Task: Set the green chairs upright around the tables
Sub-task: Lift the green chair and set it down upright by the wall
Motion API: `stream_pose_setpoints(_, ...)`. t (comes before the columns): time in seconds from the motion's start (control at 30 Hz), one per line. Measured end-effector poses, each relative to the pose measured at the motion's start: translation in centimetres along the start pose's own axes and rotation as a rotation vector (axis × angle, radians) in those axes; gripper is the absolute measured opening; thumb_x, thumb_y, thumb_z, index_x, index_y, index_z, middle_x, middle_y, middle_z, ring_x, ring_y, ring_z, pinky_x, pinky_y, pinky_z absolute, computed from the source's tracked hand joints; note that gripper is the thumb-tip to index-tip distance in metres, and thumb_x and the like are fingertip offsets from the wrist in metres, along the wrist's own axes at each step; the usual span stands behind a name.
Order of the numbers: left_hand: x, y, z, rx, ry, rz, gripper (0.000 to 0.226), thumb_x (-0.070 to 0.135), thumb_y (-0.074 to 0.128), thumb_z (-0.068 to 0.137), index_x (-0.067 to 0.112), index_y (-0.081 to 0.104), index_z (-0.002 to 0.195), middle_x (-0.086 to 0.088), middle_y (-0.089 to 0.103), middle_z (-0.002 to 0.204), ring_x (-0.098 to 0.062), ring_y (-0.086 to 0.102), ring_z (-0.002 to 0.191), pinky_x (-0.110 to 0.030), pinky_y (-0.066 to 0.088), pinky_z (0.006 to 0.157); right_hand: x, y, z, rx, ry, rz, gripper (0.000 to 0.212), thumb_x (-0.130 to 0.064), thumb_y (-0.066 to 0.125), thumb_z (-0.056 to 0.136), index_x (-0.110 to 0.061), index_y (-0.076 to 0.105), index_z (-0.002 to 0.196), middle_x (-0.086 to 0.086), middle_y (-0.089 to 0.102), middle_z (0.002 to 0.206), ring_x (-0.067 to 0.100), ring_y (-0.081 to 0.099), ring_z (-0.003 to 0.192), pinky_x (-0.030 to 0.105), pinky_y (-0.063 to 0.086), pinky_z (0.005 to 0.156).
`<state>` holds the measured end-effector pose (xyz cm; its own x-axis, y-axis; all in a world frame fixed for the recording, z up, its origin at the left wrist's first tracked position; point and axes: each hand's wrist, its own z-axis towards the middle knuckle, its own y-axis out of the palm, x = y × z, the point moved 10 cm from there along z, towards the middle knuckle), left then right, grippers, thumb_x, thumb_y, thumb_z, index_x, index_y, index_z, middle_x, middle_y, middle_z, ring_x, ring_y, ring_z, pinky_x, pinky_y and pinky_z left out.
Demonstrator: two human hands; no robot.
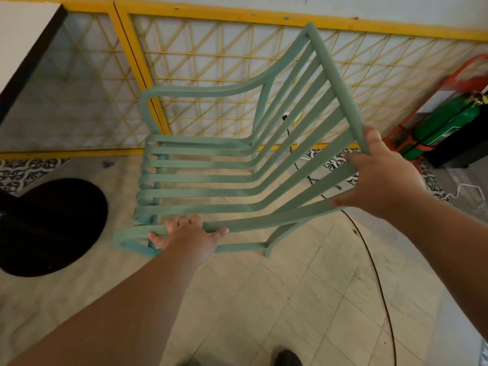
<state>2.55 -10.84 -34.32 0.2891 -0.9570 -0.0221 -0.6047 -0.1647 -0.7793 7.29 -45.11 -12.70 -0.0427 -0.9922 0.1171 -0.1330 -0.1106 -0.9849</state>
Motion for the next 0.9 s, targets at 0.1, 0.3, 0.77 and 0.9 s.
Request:
stream_pose_setpoints(0.1,0.5,-0.2,0.0,-0.015,-0.006,-0.004,0.1,0.09,0.026,0.081,0.023,0.03,0.155,-0.005,0.027,0.162,-0.034,0.015,0.149,-0.076,0.008,0.113,0.1,-0.1,0.5,-0.013,0.004,-0.006,0.094,-0.067,0.087,0.06,-0.029,0.056,0.141,-0.014,-0.013,0.166,0.033,0.051,0.123,0.046,0.057,0.085)
stream_pose_setpoints(0.3,0.4,-0.4,-0.1,-0.021,0.024,-0.029,0.092,0.088,0.027,0.082,0.028,0.034,0.151,-0.002,0.03,0.159,-0.034,0.016,0.149,-0.078,0.008,0.112,0.4,-0.1,0.8,-0.029,0.005,-0.018,0.095,-0.065,0.087,0.062,-0.026,0.054,0.143,-0.009,-0.013,0.167,0.032,0.053,0.12,0.043,0.056,0.084)
stream_pose_setpoints(0.77,-1.4,-1.2,-3.0,0.18,0.213,-0.094,0.083,0.069,0.025,0.098,0.026,-0.003,0.163,0.001,-0.004,0.172,-0.027,-0.007,0.157,-0.062,0.003,0.123,0.1,0.2,0.4,-0.037,-0.031,-0.217,0.092,-0.08,0.067,0.069,-0.038,0.045,0.148,0.006,-0.008,0.169,0.042,0.02,0.147,0.058,0.028,0.116)
stream_pose_setpoints(0.9,-3.3,-5.7,-7.3,0.338,0.301,-0.169,0.069,0.05,0.029,0.105,0.017,0.01,0.163,-0.005,0.007,0.171,-0.027,-0.004,0.157,-0.048,0.0,0.127,-2.6,-1.0,-1.6,-0.026,-0.038,-0.055,0.077,-0.063,0.043,0.097,-0.021,0.03,0.159,0.012,0.0,0.171,0.039,-0.005,0.156,0.058,0.008,0.125)
